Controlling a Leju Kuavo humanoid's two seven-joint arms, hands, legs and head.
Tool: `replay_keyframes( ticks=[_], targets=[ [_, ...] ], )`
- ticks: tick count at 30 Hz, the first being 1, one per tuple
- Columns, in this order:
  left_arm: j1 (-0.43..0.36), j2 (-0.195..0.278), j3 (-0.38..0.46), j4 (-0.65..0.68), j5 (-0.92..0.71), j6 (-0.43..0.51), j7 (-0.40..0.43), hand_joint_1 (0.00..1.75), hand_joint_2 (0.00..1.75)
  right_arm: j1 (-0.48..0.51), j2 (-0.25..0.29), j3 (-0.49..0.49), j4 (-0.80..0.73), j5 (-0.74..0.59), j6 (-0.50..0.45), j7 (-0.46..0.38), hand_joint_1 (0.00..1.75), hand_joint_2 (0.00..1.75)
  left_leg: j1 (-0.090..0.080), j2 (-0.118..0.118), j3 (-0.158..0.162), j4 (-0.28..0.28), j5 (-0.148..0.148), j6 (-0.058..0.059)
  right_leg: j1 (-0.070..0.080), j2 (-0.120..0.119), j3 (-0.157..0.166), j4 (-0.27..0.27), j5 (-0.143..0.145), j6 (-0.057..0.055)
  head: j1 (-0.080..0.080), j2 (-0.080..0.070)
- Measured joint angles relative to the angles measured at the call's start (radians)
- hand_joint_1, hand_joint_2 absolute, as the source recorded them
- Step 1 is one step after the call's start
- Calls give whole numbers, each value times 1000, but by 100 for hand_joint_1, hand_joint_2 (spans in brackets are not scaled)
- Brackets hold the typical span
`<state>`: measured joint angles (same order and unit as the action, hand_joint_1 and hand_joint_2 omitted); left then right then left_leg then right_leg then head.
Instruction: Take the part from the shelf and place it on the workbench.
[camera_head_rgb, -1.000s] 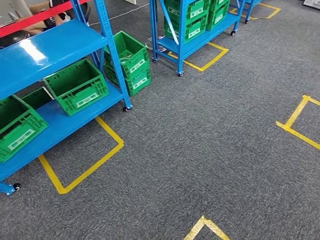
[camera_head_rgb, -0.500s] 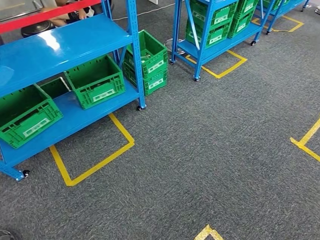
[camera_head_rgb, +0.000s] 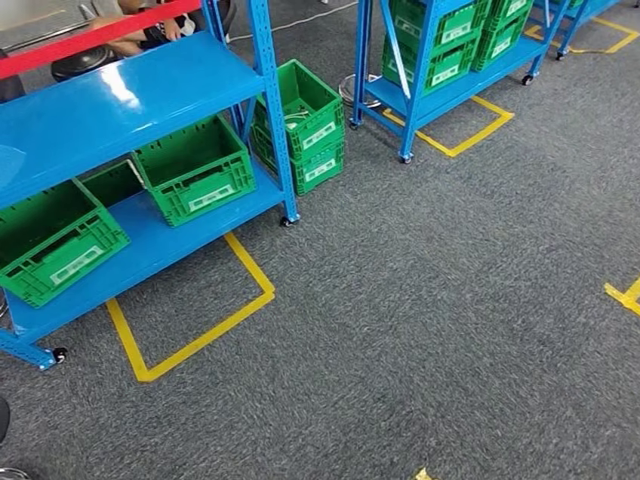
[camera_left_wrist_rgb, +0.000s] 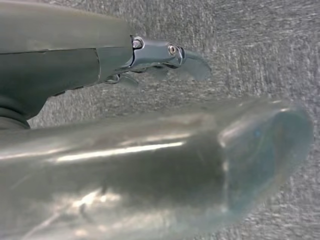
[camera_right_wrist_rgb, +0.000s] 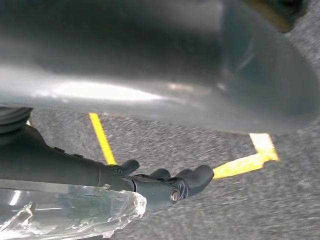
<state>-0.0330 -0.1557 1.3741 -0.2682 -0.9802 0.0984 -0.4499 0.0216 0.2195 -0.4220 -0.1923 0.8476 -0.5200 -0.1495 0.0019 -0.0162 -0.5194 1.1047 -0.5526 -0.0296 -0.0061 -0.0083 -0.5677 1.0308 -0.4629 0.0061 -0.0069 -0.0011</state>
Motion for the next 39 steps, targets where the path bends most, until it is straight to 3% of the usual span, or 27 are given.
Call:
replay_keyframes(
  ticks=[2,3,4,6,7,9,10,12,14,16,18,19,20,21,23,25,27,28,30,32,34,35,36,37,39],
  targets=[
    [0,0,0,0,-4,0,0,0,0,0,0,-1,0,-1,2,-4,0,0,0,2,-84,117,-48,-7,1,-11,12,-4,-10,-7,-1,0],
    [1,1,0,0,-7,0,0,0,0,0,1,-1,0,-1,2,-7,0,0,1,3,-118,151,-58,-8,1,-17,18,-5,-17,-8,-1,0],
    [3,1,0,0,-10,0,0,0,0,1,1,-2,0,-2,1,-12,0,0,1,3,-136,156,-46,-8,1,-23,25,-5,-23,-9,-1,0],
    [6,1,0,0,-16,-1,0,0,0,3,1,-4,0,-4,-2,-24,0,0,0,15,-126,72,37,-4,1,-38,45,-5,-38,-6,-1,0],
    [5,2,0,0,-19,-1,0,0,0,4,2,-6,0,-5,-3,-29,0,0,-3,37,-109,12,82,0,2,-46,55,-6,-46,-3,-1,0],
    [1,3,0,0,-25,-3,0,0,0,8,2,-11,0,-8,-5,-40,0,0,-12,84,-83,-77,117,9,9,-65,67,-6,-63,7,-4,0],
    [-1,3,0,0,-27,-3,0,0,0,11,2,-14,0,-10,-5,-45,0,0,-16,95,-80,-90,114,14,12,-75,71,-7,-71,12,-3,0],
    [1,4,0,0,-30,-5,0,0,0,13,2,-18,0,-10,-5,-50,0,0,-14,76,-78,-96,117,26,15,-94,80,-13,-83,24,-1,0],
    [4,4,0,0,-32,-5,1,0,0,13,1,-21,-1,-10,-5,-53,0,0,-8,51,-72,-101,121,37,12,-64,78,15,-107,35,5,0],
    [0,6,0,0,-33,-6,2,0,0,15,0,-27,-2,-11,-5,-53,0,0,-4,25,-69,-103,120,47,8,-13,24,126,-164,43,11,0],
    [-2,9,0,0,-35,-8,4,0,0,16,-1,-33,-2,-11,-4,-53,0,0,-4,-3,-66,-103,117,51,7,3,-53,254,-208,47,14,0],
    [-1,9,0,0,-35,-9,5,0,0,17,-2,-34,-2,-10,-3,-53,0,0,-3,-18,-63,-103,115,51,6,5,-76,277,-200,48,14,0],
    [0,10,0,0,-35,-10,6,0,0,16,-2,-36,-2,-9,-2,-53,0,0,-2,-33,-59,-103,112,50,5,7,-78,257,-170,48,14,0],
    [1,10,0,0,-36,-11,6,0,0,16,-3,-36,-2,-9,0,-53,0,0,-1,-48,-53,-103,109,48,4,13,-62,203,-124,48,14,0],
    [0,10,0,0,-36,-11,6,0,0,16,-4,-37,-1,-8,1,-52,0,0,1,-76,-45,-100,103,39,-3,54,-13,70,-49,48,14,0],
    [0,12,0,0,-36,-11,8,0,0,15,-4,-38,0,-7,0,-51,0,0,2,-99,-47,-99,101,28,-6,85,14,11,-29,41,13,0],
    [5,13,0,0,-35,-11,11,0,0,14,-4,-39,0,-5,-2,-49,0,0,5,-118,-52,-102,106,16,-5,74,20,7,-28,27,13,0],
    [7,13,0,0,-34,-11,13,0,0,14,-4,-39,0,-4,-2,-48,0,0,5,-111,-55,-100,104,10,-5,64,21,4,-25,21,12,0],
    [7,12,0,1,-31,-11,15,0,0,14,-3,-39,0,-2,-3,-48,0,0,2,-64,-81,-50,72,0,-8,39,26,-4,-23,8,4,0],
    [1,11,0,1,-27,-11,16,0,0,17,-3,-40,0,-1,-3,-49,0,0,1,-10,-145,74,11,-8,-6,13,28,-6,-25,-1,-4,0],
    [1,10,0,1,-23,-13,16,0,0,18,-4,-42,0,-2,1,-53,0,0,4,4,-196,172,-16,-13,-5,-9,28,-6,-28,-2,-4,0],
    [3,10,0,1,-23,-14,16,0,0,17,-4,-43,0,-3,4,-56,0,0,6,6,-196,172,-1,-13,-5,-16,29,-6,-29,-2,-4,0],
    [5,10,0,1,-22,-15,16,0,0,16,-4,-44,0,-3,8,-58,0,0,7,6,-176,132,30,-13,-5,-21,32,-6,-30,-1,-4,0],
    [6,10,0,1,-22,-15,15,0,0,15,-4,-44,0,-4,10,-59,0,0,7,10,-139,64,67,-11,-6,-23,34,-6,-32,1,-4,0],
    [4,10,0,1,-21,-16,14,0,0,14,-3,-44,0,-5,13,-64,0,0,5,19,-71,-63,106,-5,-2,-26,36,-5,-39,11,-5,0]
  ],
)
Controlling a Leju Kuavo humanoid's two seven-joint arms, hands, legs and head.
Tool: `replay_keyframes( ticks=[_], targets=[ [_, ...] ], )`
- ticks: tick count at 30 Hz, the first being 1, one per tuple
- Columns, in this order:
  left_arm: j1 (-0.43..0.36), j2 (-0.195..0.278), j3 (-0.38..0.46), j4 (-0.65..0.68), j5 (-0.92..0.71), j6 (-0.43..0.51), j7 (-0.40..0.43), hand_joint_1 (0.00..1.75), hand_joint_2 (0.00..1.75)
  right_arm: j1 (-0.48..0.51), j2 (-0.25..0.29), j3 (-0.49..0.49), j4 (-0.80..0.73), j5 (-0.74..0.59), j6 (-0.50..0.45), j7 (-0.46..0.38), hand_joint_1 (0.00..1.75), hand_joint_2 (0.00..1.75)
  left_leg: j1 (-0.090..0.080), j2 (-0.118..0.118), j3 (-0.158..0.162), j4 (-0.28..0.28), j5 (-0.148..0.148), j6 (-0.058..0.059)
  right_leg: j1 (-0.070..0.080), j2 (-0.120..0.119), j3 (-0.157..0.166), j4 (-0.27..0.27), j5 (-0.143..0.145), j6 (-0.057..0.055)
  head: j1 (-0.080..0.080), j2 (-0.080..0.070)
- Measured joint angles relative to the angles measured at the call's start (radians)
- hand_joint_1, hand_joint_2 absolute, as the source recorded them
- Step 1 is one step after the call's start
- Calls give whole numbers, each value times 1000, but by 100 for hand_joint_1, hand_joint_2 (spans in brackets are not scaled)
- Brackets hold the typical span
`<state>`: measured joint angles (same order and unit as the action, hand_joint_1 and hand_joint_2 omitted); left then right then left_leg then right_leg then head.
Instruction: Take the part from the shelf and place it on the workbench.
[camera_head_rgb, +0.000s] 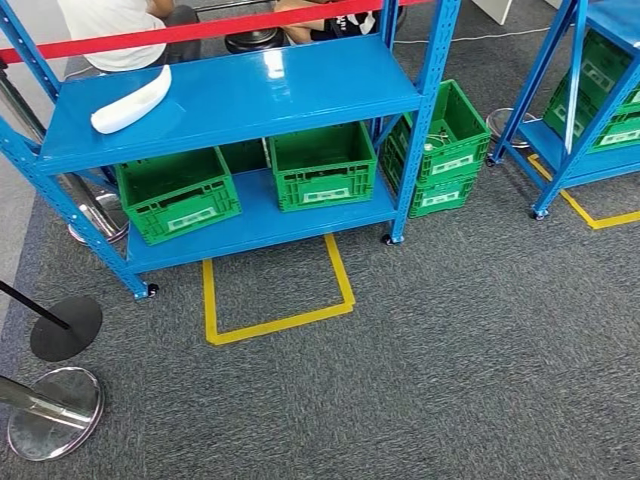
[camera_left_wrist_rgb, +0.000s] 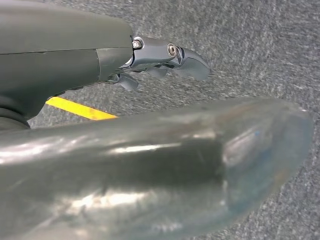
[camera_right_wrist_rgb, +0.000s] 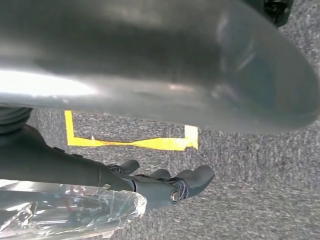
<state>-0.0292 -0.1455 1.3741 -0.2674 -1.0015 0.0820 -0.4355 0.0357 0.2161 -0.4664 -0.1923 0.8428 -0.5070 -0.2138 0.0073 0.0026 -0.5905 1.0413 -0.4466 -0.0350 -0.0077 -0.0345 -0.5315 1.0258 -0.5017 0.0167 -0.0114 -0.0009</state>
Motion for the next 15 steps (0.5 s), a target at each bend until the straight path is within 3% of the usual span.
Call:
replay_keyframes(
  ticks=[2,5,7,9,10,11,12,14,15],
  targets=[
    [-2,0,0,0,3,-1,-2,0,0,0,0,-2,0,-1,4,-7,0,0,-3,4,24,-45,-6,10,4,-1,0,-4,-6,11,2,0],
    [2,-4,0,0,13,6,1,0,0,-1,0,-7,0,-1,17,-12,0,0,-1,-3,35,-56,-10,30,2,2,6,3,-19,28,6,0],
    [2,-7,0,0,23,18,13,0,0,0,2,-9,0,0,25,-9,0,0,2,-6,46,-61,-12,43,-1,17,-32,91,-63,35,11,0],
    [1,-10,0,0,34,34,29,0,0,2,4,-10,1,2,34,-1,0,0,1,-7,54,-61,-18,51,-1,27,-110,227,-119,38,14,0],
    [2,-12,0,0,41,44,38,0,0,3,5,-10,1,3,40,4,0,0,0,-10,59,-60,-21,52,-1,29,-140,271,-126,39,14,0],
    [2,-15,0,0,47,54,47,0,0,5,7,-11,1,4,44,8,0,0,-1,-13,66,-60,-25,52,-1,30,-156,282,-114,39,14,0],
    [2,-18,0,0,52,67,57,0,0,6,8,-11,2,5,50,12,0,0,-1,-17,74,-60,-31,51,-1,30,-151,253,-79,38,14,0],
    [3,-24,0,0,56,88,69,0,0,7,10,-12,2,7,59,15,0,0,-1,-24,92,-59,-44,44,-1,33,-102,122,8,34,15,0],
    [3,-25,0,0,56,95,73,0,0,7,11,-12,2,8,62,15,0,0,0,-25,96,-59,-48,42,-2,34,-85,79,33,33,16,0]
  ],
)
